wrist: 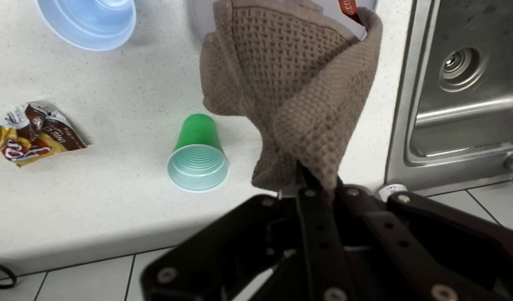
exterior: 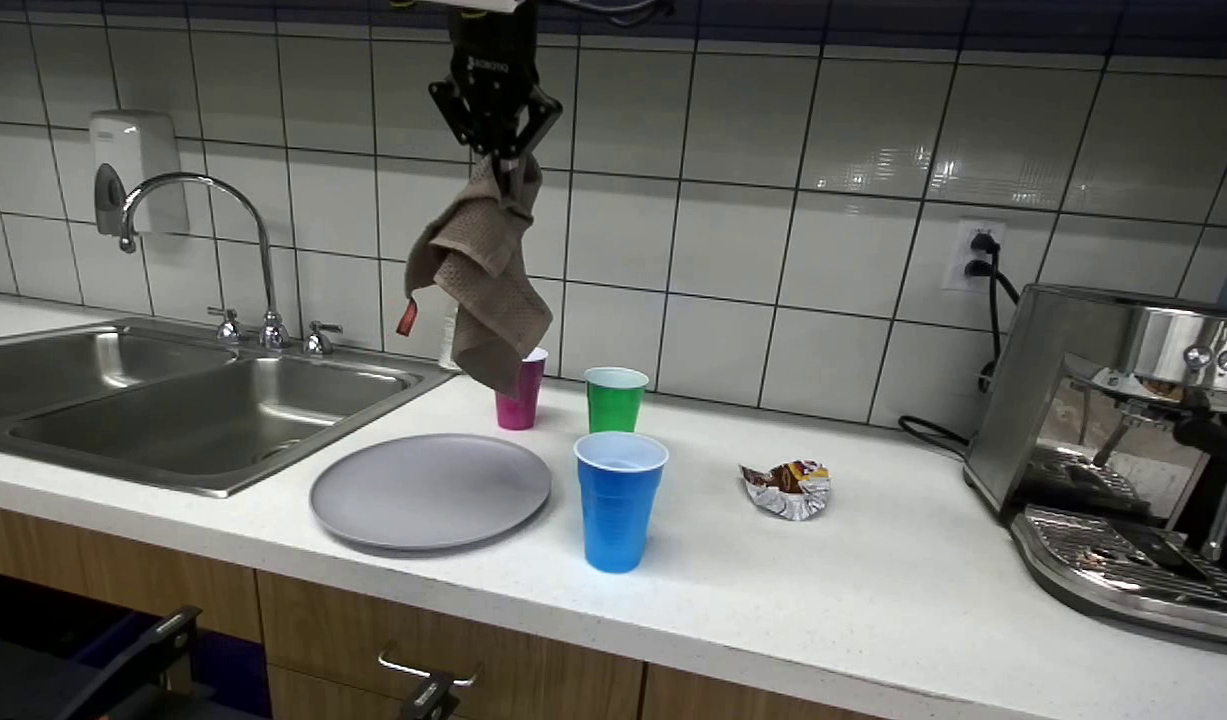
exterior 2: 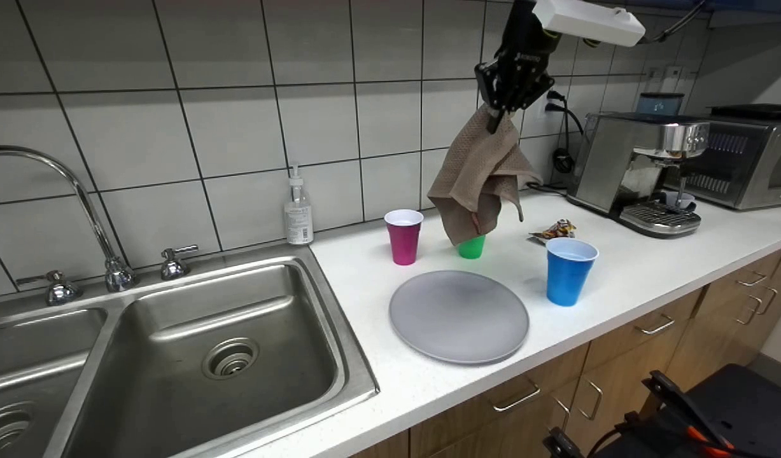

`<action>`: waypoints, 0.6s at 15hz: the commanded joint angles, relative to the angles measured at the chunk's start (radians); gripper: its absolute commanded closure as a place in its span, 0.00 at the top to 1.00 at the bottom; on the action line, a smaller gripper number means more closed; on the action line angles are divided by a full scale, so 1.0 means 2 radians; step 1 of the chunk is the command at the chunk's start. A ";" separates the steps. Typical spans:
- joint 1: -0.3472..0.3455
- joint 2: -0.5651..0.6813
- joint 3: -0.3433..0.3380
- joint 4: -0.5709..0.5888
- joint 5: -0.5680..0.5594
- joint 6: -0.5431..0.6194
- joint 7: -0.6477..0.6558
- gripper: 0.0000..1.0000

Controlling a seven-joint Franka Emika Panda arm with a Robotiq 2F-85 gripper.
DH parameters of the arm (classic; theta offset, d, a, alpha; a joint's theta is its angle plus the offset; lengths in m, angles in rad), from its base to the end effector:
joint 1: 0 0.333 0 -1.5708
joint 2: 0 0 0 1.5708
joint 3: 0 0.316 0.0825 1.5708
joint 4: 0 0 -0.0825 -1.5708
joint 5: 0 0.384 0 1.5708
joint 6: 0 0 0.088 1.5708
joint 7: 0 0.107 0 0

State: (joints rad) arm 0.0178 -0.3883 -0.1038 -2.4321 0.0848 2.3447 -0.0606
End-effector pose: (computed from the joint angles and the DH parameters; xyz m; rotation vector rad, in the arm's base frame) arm 0.4505 -0.0398 0.4782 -3.0174 0.1114 -0.4638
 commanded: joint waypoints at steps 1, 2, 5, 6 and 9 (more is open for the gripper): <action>-0.017 -0.022 -0.006 -0.005 0.000 -0.011 -0.014 0.01; -0.020 -0.023 -0.008 -0.004 -0.001 -0.012 -0.014 0.01; -0.030 -0.029 -0.014 -0.006 -0.003 -0.013 -0.013 0.01; -0.033 -0.030 -0.015 -0.006 -0.004 -0.012 -0.012 0.01; -0.043 -0.032 -0.019 -0.007 -0.007 -0.014 -0.009 0.01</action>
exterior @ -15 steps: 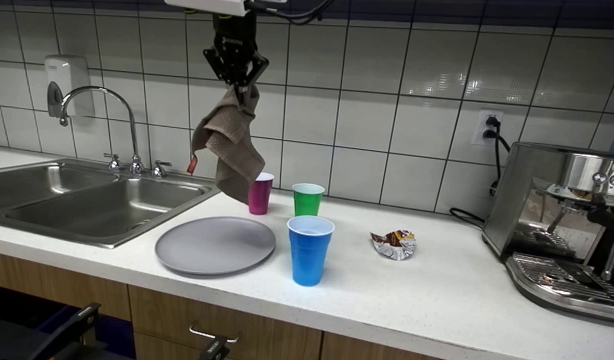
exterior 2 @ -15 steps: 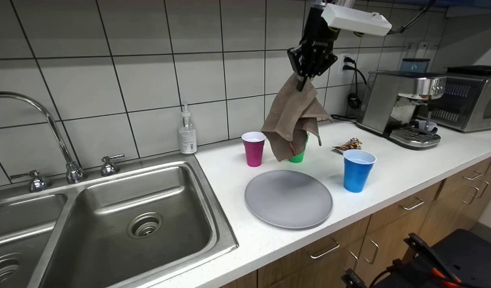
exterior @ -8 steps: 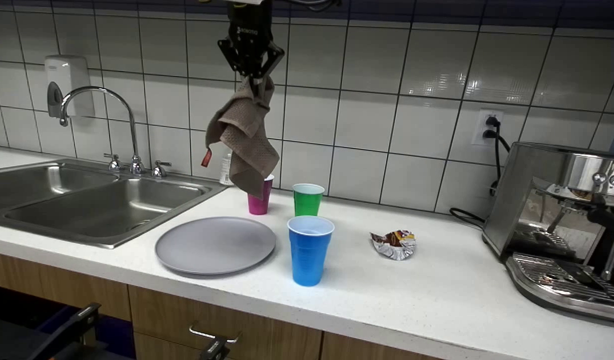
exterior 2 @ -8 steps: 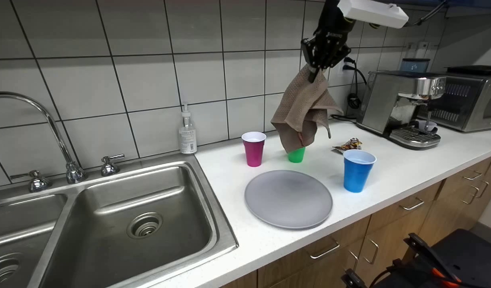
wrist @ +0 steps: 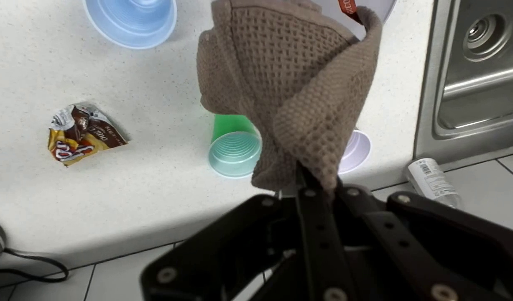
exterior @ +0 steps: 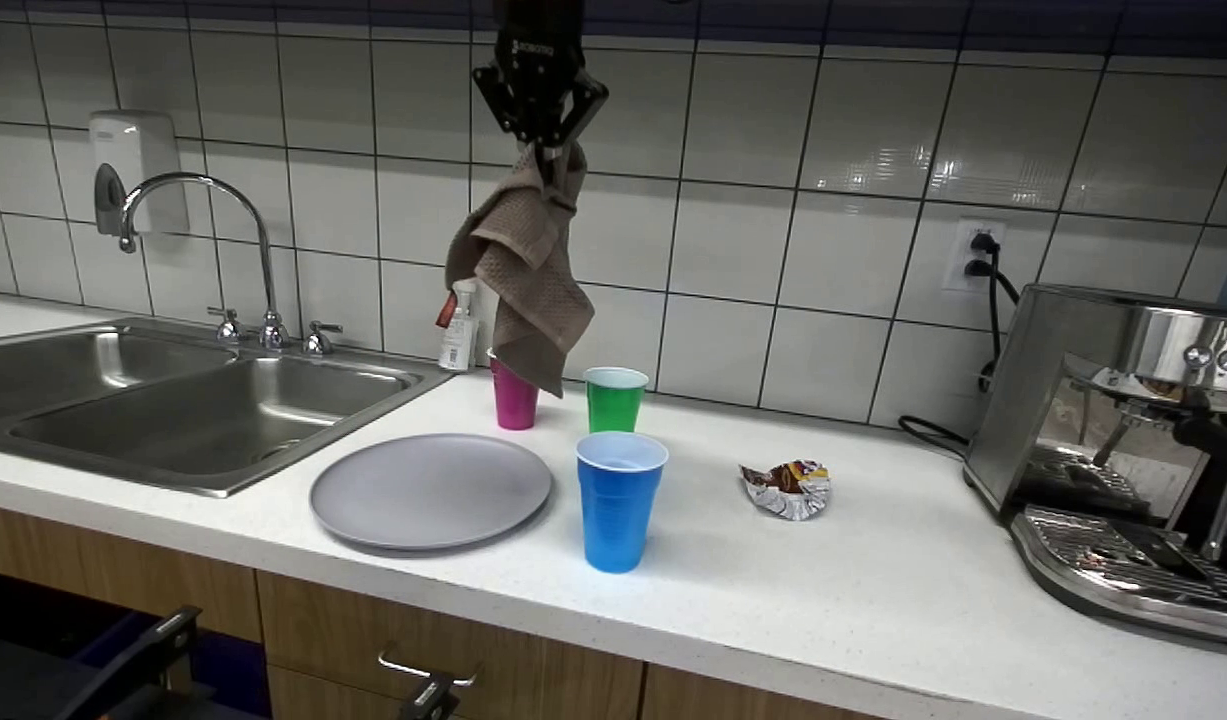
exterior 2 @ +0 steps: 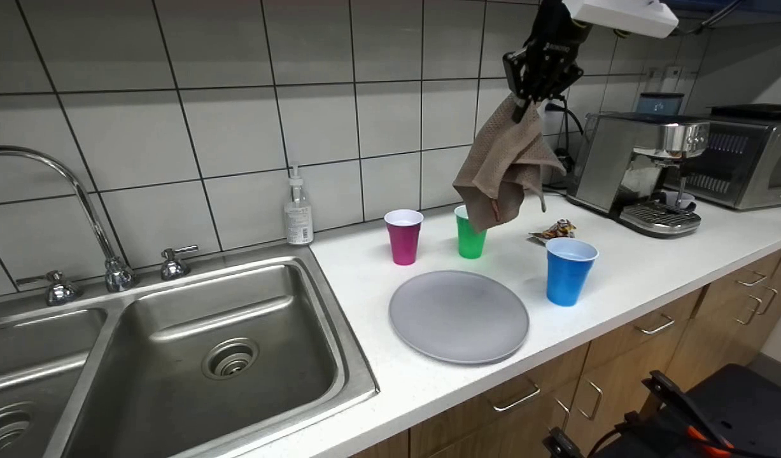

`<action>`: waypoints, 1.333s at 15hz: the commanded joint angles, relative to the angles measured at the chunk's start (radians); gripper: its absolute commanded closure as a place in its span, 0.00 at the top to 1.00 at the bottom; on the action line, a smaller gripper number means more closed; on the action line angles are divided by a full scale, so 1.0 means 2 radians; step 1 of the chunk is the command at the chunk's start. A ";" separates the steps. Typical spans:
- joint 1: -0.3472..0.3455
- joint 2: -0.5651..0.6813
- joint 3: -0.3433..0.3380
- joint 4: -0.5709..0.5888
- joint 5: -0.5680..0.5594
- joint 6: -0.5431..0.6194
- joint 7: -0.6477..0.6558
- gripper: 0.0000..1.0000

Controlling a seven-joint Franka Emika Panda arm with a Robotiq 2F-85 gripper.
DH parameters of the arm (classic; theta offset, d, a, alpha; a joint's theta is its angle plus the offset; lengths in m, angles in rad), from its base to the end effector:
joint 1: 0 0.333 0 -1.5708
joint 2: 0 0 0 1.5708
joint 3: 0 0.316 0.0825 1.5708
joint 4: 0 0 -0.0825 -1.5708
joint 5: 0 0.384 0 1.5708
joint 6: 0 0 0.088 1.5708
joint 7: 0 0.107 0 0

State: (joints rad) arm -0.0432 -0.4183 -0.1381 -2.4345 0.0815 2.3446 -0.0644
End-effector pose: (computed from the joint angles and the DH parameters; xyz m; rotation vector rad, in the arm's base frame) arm 0.4398 -0.0829 0.4897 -3.0053 0.2436 -0.5108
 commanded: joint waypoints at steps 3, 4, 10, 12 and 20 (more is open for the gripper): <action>-0.022 -0.019 -0.005 -0.008 -0.008 -0.016 -0.005 0.01; -0.025 -0.019 -0.006 -0.009 -0.009 -0.016 -0.004 0.01; -0.047 -0.016 -0.012 -0.008 -0.019 -0.013 0.004 0.01; -0.055 -0.012 -0.014 -0.005 -0.022 -0.012 0.006 0.01; -0.084 0.011 -0.030 0.010 -0.037 -0.009 0.012 0.01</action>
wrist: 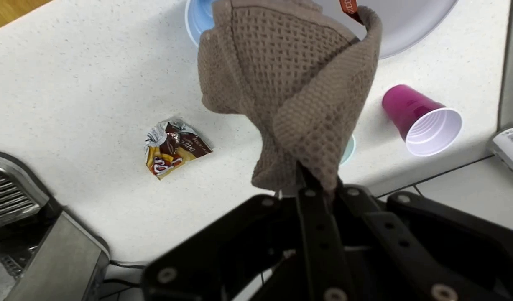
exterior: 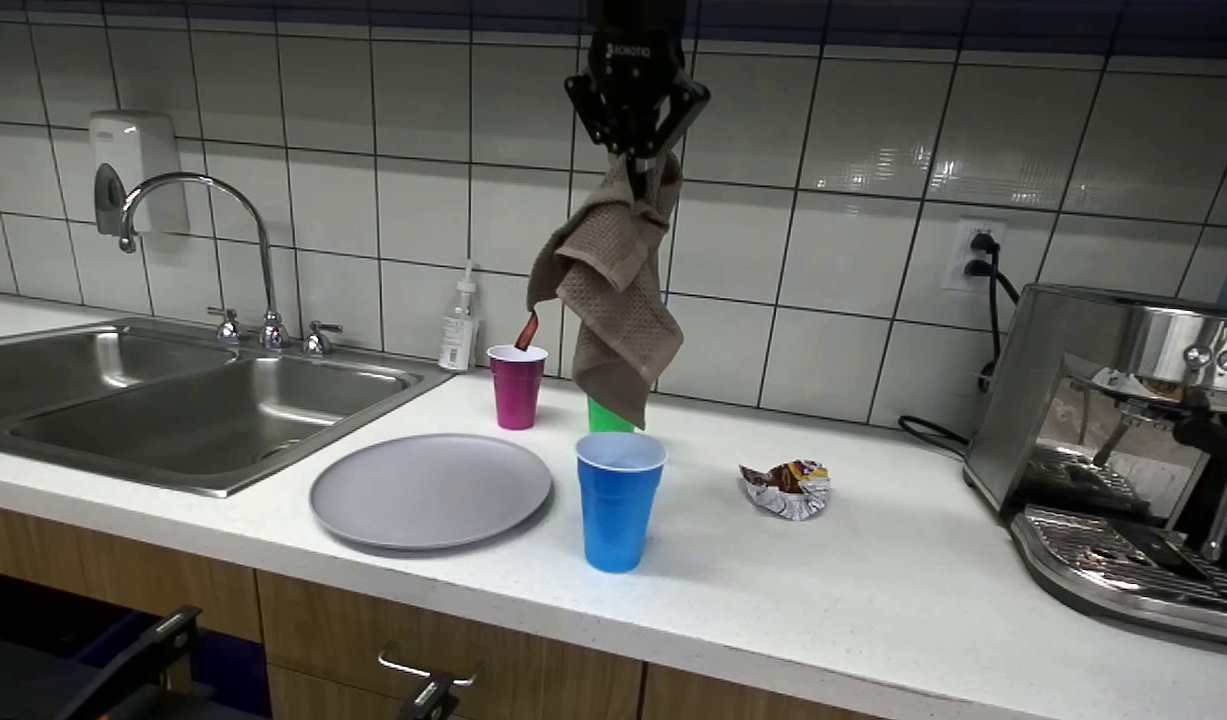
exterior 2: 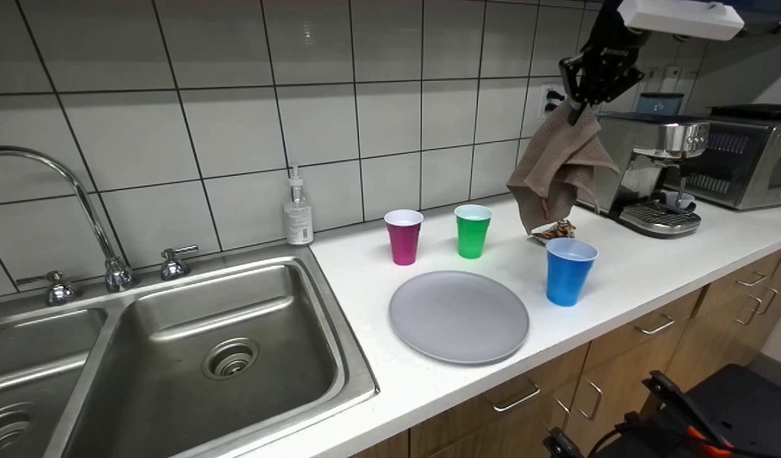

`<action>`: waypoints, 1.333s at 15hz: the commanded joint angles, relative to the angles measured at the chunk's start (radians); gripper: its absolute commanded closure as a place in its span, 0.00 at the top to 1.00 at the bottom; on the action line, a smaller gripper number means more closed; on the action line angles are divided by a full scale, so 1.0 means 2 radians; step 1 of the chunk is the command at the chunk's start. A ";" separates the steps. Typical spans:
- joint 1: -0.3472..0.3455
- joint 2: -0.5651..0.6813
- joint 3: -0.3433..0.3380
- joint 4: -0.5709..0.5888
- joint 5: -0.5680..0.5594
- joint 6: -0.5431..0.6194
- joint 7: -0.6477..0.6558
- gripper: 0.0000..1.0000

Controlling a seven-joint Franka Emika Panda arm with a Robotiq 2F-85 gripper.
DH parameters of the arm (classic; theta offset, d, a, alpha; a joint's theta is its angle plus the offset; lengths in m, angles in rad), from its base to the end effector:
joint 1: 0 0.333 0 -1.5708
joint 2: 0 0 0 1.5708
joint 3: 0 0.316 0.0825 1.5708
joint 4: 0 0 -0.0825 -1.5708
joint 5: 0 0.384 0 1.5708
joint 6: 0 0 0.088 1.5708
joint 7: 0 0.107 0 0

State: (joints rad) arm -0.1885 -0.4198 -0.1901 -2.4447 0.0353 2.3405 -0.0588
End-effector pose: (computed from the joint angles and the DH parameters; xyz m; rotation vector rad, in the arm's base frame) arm 0.4128 -0.1683 0.4831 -3.0194 0.5125 -0.4993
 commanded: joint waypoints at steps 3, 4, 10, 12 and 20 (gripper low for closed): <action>-0.022 0.024 -0.014 0.025 -0.018 -0.009 0.008 0.01; -0.026 0.029 -0.019 0.030 -0.021 -0.010 0.007 0.01; -0.047 0.064 -0.048 0.078 -0.029 -0.013 0.003 0.01; -0.052 0.081 -0.057 0.097 -0.030 -0.014 0.002 0.01; -0.062 0.178 -0.088 0.176 -0.013 -0.003 -0.002 0.01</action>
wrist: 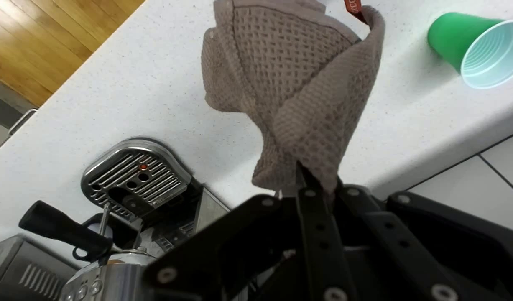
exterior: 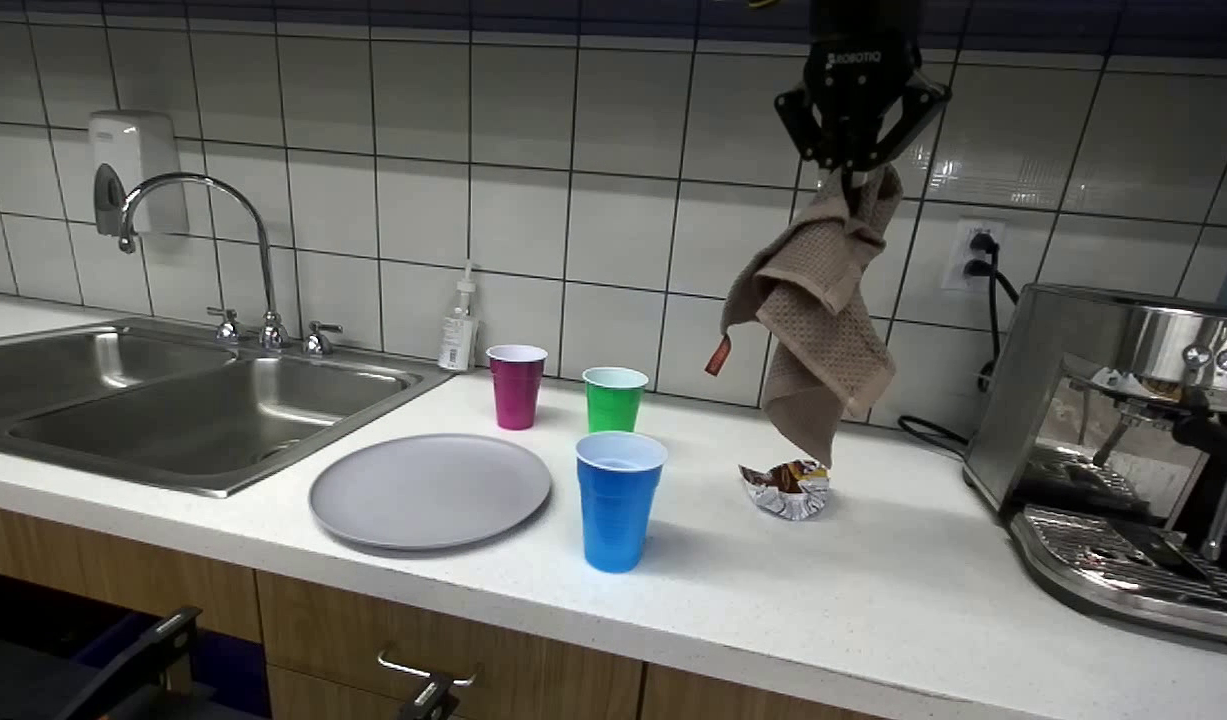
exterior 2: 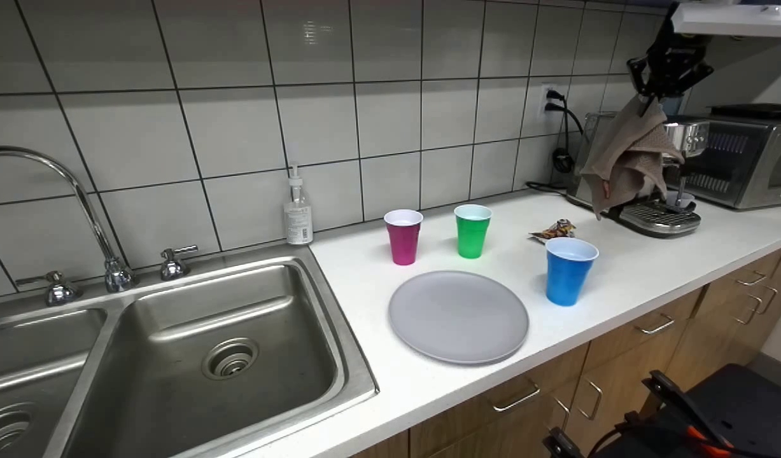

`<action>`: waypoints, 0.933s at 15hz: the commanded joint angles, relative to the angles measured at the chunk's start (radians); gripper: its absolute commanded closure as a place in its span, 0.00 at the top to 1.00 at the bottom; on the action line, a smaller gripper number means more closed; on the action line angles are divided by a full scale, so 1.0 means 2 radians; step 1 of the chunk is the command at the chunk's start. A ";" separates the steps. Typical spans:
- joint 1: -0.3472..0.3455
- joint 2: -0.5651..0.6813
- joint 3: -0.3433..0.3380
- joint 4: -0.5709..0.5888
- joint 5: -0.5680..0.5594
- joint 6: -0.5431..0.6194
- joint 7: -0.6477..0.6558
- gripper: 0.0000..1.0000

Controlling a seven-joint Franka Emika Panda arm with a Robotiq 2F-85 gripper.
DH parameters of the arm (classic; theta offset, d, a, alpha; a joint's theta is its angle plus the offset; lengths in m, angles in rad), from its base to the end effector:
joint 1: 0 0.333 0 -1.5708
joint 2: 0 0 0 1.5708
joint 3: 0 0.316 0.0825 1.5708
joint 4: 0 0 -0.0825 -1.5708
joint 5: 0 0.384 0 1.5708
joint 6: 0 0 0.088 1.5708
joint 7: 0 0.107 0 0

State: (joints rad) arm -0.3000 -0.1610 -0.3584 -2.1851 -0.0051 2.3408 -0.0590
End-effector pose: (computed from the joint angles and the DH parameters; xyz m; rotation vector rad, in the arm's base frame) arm 0.4159 -0.3297 0.4843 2.9108 -0.9018 0.4691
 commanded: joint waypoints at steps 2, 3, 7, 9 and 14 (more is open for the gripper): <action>-0.009 0.076 -0.006 0.065 0.010 0.005 0.000 0.01; -0.010 0.089 -0.007 0.075 0.011 0.006 0.002 0.01; -0.019 0.146 -0.008 0.114 0.014 0.004 0.005 0.01; -0.025 0.172 -0.008 0.132 0.012 0.001 0.009 0.01; -0.043 0.232 -0.007 0.173 0.013 -0.009 0.020 0.01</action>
State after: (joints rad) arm -0.3598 0.2297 -0.3798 -1.9244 0.0094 2.3570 -0.0411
